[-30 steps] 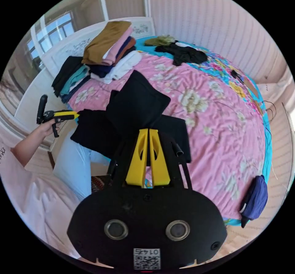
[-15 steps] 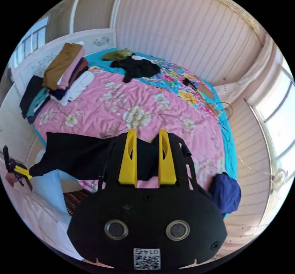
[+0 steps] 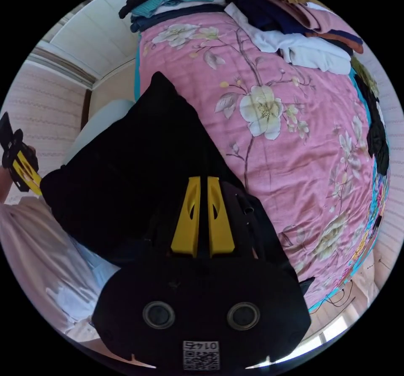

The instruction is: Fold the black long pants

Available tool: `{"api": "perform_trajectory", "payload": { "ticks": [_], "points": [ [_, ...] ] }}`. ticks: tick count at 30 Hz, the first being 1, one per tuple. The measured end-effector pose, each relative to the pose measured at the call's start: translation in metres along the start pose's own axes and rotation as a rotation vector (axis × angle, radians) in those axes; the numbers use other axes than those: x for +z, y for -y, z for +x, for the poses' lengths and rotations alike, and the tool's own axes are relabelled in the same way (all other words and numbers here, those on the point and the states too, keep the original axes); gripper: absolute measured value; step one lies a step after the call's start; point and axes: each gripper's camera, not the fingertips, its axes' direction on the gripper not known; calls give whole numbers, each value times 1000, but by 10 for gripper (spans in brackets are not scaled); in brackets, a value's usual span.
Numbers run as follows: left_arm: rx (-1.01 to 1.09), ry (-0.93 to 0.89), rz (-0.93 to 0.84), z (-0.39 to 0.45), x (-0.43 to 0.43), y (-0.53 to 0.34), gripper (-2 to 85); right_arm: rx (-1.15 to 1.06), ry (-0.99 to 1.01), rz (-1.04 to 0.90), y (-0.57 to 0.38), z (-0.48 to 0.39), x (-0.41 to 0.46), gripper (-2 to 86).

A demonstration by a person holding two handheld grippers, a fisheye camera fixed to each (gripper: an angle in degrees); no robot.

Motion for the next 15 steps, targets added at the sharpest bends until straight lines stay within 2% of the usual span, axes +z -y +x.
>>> {"api": "perform_trajectory", "payload": {
  "ticks": [4, 7, 10, 11, 15],
  "points": [
    [69, -35, 110, 8, -22, 14, -10, 35, 14, 132, -44, 13, -60, 16],
    [152, -44, 320, 19, -73, 26, -10, 89, -84, 290, -87, 30, -124, 12],
    [206, -1, 455, 22, -111, 27, -10, 143, -179, 499, -120, 45, -201, 14],
    [196, 47, 505, 16, -128, 27, -10, 141, -186, 585, -125, 49, -230, 17],
    [-27, 342, 593, -44, -157, 31, -10, 63, -169, 668, -96, 58, -271, 30]
  ]
}}
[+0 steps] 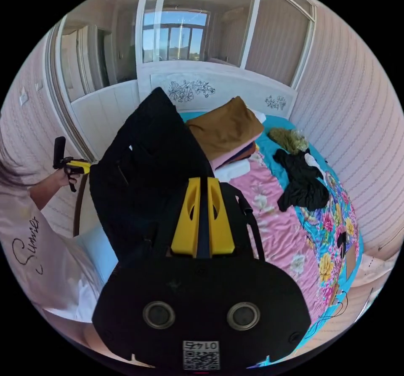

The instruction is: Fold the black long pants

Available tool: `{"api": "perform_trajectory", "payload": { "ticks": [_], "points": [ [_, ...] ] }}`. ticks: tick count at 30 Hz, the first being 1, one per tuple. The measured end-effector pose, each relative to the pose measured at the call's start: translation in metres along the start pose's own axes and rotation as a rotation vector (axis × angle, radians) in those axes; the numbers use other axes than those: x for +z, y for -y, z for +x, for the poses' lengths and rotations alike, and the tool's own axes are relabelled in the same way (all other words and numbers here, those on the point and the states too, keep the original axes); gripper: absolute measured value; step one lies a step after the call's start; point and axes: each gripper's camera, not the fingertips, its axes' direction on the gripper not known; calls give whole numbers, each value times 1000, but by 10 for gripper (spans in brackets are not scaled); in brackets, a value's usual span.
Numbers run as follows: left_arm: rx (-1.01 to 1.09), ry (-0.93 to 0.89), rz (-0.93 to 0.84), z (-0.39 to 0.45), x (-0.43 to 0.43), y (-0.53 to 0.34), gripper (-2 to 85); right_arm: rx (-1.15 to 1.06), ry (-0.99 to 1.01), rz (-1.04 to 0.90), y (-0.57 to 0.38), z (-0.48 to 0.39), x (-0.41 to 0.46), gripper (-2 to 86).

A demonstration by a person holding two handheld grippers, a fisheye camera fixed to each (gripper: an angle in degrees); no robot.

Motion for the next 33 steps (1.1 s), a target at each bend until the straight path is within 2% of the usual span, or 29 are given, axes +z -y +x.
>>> {"api": "perform_trajectory", "payload": {
  "ticks": [3, 6, 10, 13, 15, 20, 22, 27, 33],
  "points": [
    [-184, 134, -98, -47, 29, -10, -10, 48, 80, -116, 18, 3, 61, 52],
    [-290, 110, -137, -60, 44, -32, -10, 107, 91, -314, -9, -3, 112, 46],
    [-255, 171, -182, -40, 47, -54, -10, 147, 112, -370, -94, -9, 91, 53],
    [-187, 168, -244, -19, 61, -55, -10, 336, 117, -377, -177, 4, 52, 76],
    [-71, 152, -298, 9, 85, -49, -10, 494, 101, -388, -231, 13, 23, 98],
    [83, -15, -389, 69, 158, -28, -10, 986, -42, -268, -376, 29, -80, 115],
    [146, -114, -418, 104, 197, -18, -10, 1083, -101, -199, -409, 30, -111, 116],
    [342, -229, -503, 195, 276, -1, -9, 1198, -221, -42, -468, 38, -170, 115],
    [658, -168, -529, 315, 374, 12, 7, 1253, -233, 83, -511, 78, -197, 115]
  ]
}}
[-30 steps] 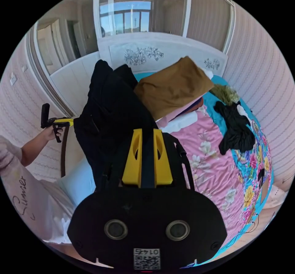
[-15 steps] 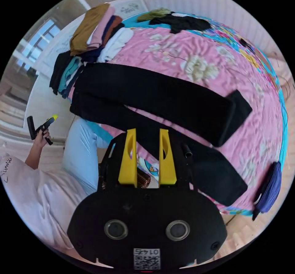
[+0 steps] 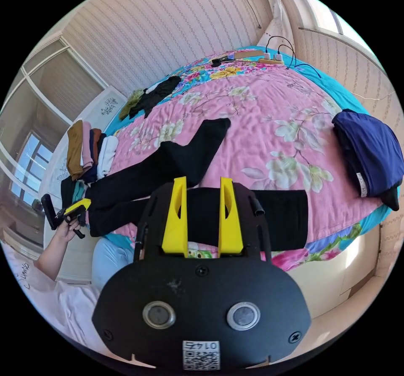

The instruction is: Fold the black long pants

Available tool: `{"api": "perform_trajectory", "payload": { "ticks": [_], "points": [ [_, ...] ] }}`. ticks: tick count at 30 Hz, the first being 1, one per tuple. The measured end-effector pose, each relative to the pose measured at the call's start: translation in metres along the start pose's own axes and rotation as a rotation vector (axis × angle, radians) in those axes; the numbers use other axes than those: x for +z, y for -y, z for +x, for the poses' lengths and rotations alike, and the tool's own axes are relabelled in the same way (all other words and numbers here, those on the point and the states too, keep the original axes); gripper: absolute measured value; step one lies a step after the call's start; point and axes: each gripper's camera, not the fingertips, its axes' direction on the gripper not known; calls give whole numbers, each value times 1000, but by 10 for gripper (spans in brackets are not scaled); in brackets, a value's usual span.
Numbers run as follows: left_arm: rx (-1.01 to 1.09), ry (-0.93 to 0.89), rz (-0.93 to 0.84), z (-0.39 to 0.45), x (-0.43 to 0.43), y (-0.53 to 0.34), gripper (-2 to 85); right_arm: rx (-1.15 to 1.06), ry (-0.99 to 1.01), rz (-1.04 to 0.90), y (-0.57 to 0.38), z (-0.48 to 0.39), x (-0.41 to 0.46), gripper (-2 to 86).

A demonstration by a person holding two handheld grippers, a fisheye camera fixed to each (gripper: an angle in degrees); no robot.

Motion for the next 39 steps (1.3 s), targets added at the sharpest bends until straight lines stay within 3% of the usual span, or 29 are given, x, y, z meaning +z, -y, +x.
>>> {"api": "perform_trajectory", "payload": {
  "ticks": [7, 13, 18, 21, 26, 28, 30, 32, 39],
  "points": [
    [102, 75, -110, 14, 103, 112, 52, 34, 63, -80, 85, 54, 28, 117],
    [128, 128, -267, 15, 185, 153, 81, 110, 27, -83, 116, 93, 56, 135],
    [80, 141, -377, 15, 234, 161, 88, 44, -52, -78, 112, 103, 56, 80],
    [70, 129, -360, 20, 239, 170, 48, -23, 28, -97, 114, 115, 32, 21],
    [81, 140, -269, 27, 236, 188, 15, 104, 12, 248, 97, 166, -75, 6],
    [44, 126, -269, 23, 244, 192, 28, 144, 86, 236, 89, 192, -86, 6],
    [-21, 96, -341, 19, 259, 195, 38, 217, 74, 127, 81, 215, -73, 9],
    [-32, 97, -305, 21, 253, 199, 42, 282, 37, -13, 65, 236, -62, 13],
    [145, -70, -234, 78, 189, 172, 47, 257, -72, 65, 6, 249, -126, 44]
  ]
}}
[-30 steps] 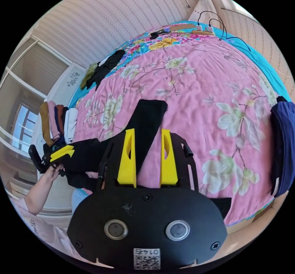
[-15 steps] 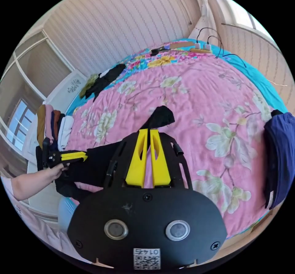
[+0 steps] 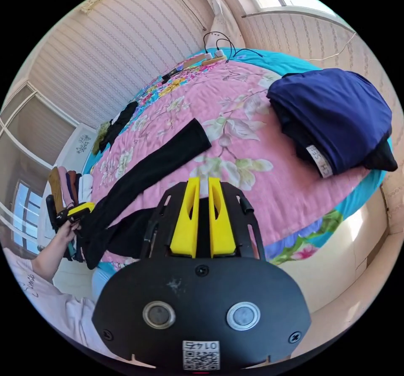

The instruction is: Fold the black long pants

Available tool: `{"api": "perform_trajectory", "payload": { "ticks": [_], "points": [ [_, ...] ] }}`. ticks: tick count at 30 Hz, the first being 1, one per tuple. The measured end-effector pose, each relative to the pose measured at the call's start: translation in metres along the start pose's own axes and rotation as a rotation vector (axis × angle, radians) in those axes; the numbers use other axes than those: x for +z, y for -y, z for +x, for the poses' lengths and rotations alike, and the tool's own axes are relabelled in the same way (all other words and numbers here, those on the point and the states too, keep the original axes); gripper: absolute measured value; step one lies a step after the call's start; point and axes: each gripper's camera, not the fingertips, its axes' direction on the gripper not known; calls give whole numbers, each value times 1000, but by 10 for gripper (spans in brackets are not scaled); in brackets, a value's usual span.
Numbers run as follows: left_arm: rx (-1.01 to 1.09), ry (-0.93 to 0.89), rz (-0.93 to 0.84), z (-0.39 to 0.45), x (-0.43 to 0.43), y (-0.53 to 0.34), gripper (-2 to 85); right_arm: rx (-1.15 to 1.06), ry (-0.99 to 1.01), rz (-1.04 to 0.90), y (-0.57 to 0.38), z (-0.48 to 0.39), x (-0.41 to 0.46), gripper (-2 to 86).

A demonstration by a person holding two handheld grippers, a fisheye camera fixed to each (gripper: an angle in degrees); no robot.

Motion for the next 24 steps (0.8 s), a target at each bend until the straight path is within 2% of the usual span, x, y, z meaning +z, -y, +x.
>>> {"api": "perform_trajectory", "payload": {
  "ticks": [4, 9, 12, 15, 18, 24],
  "points": [
    [-4, 5, -63, 40, 6, -47, 72, 56, -128, -63, -20, 28, -12, 117],
    [-13, 142, -149, 54, 39, -70, 77, 22, 19, -122, -17, 30, -5, 133],
    [-21, 179, -183, 54, 55, -65, 73, 10, -38, -90, -7, 22, -7, 124],
    [-48, 174, -179, 52, 61, -64, 62, 19, -118, -210, 1, 26, 13, 94],
    [-61, 136, -148, 48, 56, -68, 13, -30, -180, -268, 3, 27, 16, 44],
    [-60, 109, -81, 52, 23, -71, -9, -140, -12, -183, 8, 23, -30, 9]
  ]
}}
